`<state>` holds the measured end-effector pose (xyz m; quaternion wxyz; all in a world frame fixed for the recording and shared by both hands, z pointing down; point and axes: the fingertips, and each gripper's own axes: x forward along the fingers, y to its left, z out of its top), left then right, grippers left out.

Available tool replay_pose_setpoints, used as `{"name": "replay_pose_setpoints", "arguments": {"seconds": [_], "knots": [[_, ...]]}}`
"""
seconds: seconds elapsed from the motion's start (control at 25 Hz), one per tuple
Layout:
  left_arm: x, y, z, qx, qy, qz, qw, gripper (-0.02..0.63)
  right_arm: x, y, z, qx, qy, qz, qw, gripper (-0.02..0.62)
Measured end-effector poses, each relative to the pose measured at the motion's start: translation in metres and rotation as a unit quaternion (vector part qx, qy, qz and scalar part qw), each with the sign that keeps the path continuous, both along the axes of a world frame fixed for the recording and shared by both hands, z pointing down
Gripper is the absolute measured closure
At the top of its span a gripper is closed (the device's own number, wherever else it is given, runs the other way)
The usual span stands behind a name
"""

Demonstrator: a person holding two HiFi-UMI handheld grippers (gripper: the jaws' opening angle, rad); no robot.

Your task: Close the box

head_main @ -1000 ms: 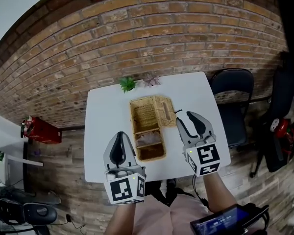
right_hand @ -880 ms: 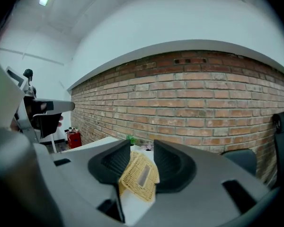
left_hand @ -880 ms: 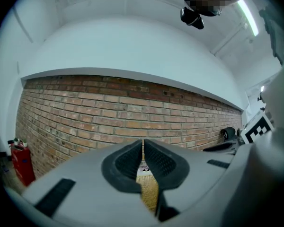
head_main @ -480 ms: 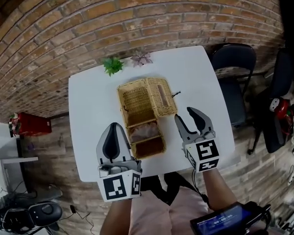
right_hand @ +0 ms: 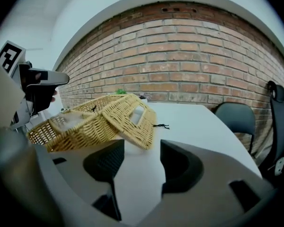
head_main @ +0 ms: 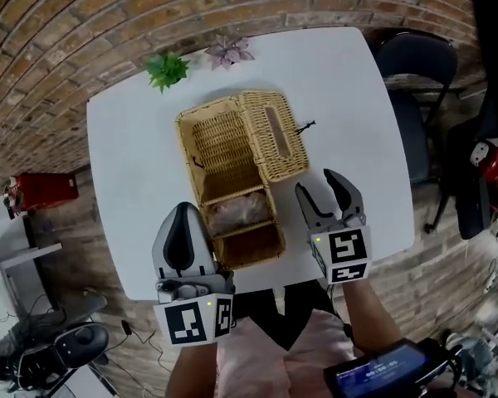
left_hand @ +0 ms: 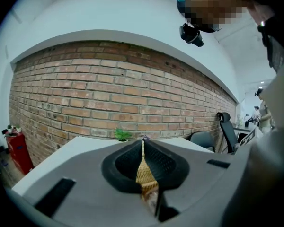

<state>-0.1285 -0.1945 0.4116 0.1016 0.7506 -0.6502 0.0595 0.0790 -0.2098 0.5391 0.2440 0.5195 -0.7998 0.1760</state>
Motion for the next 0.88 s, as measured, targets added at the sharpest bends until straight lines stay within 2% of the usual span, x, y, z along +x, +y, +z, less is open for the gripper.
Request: {"name": "replay_pose_setpoints", "arguments": {"seconds": [0.4, 0.88], "knots": [[-0.015, -0.011, 0.022, -0.019, 0.013, -0.007, 0.9997, 0.586, 0.001, -0.018, 0.036, -0.038, 0.056, 0.024, 0.997, 0.345], [-0.021, -0.012, 0.015, -0.012, 0.011, -0.012, 0.9998, 0.586, 0.009, -0.022, 0.032, -0.040, 0.048, 0.049, 0.997, 0.337]]}}
